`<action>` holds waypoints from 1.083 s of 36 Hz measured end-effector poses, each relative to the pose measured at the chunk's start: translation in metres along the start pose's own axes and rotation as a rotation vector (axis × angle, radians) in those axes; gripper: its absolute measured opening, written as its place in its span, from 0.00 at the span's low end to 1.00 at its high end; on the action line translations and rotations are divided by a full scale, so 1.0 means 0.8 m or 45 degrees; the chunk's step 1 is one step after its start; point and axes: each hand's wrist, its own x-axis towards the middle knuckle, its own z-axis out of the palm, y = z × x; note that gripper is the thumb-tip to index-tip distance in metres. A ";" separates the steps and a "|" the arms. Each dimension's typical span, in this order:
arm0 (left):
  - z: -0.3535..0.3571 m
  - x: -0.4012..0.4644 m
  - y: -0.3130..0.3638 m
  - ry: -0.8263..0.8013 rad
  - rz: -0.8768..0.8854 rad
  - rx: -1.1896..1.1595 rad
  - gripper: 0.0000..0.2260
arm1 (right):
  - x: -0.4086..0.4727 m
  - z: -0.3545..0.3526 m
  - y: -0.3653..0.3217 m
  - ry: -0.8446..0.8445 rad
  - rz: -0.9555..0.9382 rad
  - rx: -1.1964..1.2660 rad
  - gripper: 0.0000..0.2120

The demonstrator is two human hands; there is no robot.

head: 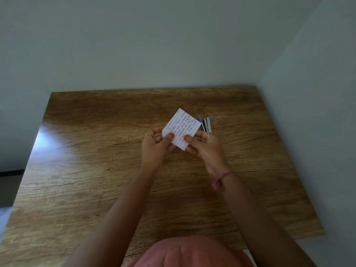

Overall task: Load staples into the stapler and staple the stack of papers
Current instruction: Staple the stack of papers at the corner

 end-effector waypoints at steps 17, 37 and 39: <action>-0.001 0.002 0.008 -0.073 -0.105 0.014 0.14 | 0.007 -0.013 -0.002 0.031 -0.163 -0.039 0.16; -0.006 0.016 0.026 -0.123 -0.196 0.153 0.09 | 0.052 -0.061 -0.019 0.376 -0.379 -0.863 0.16; -0.006 0.017 0.025 -0.083 -0.161 0.164 0.13 | 0.061 -0.063 -0.016 0.293 -0.288 -1.047 0.24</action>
